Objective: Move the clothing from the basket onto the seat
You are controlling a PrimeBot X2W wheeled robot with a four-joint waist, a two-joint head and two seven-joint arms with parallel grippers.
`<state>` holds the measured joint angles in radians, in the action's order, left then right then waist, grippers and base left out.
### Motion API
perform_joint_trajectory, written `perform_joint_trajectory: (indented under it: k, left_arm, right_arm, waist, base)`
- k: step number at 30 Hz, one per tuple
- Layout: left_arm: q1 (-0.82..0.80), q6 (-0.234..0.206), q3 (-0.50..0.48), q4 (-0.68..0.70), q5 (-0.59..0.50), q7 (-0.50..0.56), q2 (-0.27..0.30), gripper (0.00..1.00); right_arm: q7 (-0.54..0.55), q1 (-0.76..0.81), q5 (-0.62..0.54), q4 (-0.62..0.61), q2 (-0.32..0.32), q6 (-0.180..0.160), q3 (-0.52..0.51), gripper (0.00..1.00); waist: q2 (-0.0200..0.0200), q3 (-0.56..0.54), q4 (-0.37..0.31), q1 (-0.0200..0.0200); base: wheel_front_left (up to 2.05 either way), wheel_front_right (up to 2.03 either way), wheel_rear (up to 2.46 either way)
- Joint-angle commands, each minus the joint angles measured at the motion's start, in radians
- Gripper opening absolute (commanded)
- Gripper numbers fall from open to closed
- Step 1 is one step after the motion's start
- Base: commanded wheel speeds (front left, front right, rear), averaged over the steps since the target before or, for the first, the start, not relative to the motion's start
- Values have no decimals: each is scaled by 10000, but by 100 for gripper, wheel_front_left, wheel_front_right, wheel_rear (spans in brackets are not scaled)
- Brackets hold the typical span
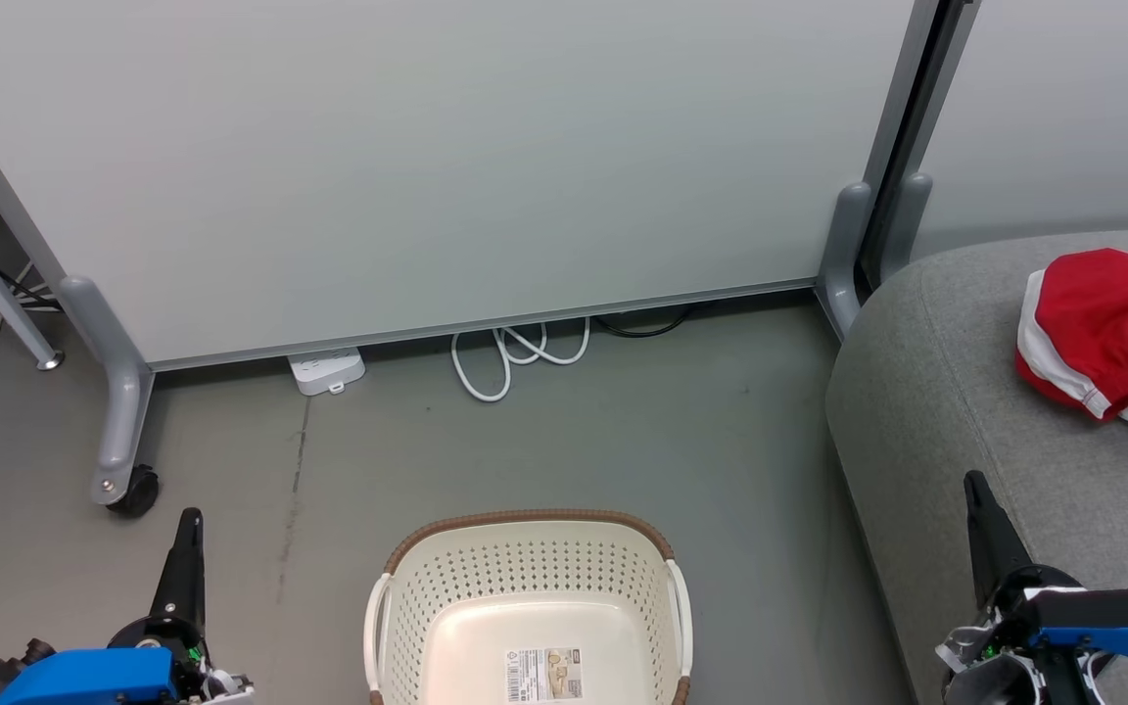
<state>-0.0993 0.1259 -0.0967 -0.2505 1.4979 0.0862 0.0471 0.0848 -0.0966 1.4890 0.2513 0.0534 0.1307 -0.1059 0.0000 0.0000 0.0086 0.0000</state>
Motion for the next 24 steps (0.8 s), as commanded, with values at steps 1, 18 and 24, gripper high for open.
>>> perform_joint_trajectory:
  k: [1, 18, 24]
  left_arm:
    - [-135, 45, -101, 63, 211, 61, 52, 0]
    - [-150, 78, -196, 69, 1161, 315, 55, 0]
    - [-150, 78, -194, 68, 1162, 315, 55, 0]
  right_arm:
    - [67, -140, 239, -63, -28, -1, -30, 0]
    - [333, -170, 1252, -86, -47, -1, -99, 0]
    - [331, -169, 1253, -84, -45, 0, -98, 0]
  waist:
    - [0, 3, -8, 0]
    - [0, 30, -86, 0]
    - [0, 31, -86, 0]
  base:
    - [0, 0, 0]
    - [0, 0, 0]
    - [0, 0, 0]
